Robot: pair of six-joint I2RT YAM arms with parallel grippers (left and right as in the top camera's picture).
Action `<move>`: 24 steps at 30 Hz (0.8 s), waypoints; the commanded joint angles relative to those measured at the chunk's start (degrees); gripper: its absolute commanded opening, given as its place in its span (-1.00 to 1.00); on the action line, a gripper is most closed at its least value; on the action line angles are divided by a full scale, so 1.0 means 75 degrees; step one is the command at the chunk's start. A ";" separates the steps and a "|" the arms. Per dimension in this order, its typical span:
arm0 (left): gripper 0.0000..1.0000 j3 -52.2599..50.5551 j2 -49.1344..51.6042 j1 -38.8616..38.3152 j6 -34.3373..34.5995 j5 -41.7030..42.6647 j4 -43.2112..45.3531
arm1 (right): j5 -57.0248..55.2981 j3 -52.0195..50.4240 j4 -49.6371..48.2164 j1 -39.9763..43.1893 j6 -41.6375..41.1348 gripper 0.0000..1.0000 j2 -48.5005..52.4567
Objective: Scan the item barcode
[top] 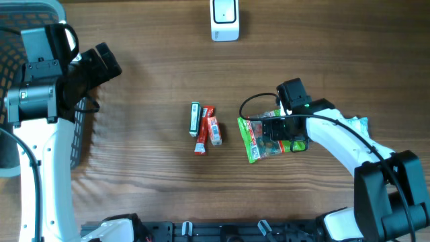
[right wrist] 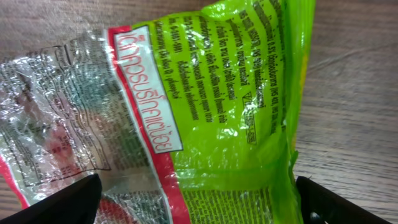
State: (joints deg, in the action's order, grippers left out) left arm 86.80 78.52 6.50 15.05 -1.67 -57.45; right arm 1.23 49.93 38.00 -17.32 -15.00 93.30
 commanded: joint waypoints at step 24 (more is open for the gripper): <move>1.00 0.0076 -0.0052 0.0029 -0.0154 -0.0050 0.0017 | 0.2261 0.0726 0.0734 0.0793 0.1201 -0.91 -0.1035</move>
State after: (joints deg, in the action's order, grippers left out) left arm 86.80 78.52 6.50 15.05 -1.67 -57.45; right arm 8.82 51.83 43.83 -14.31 -9.45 90.48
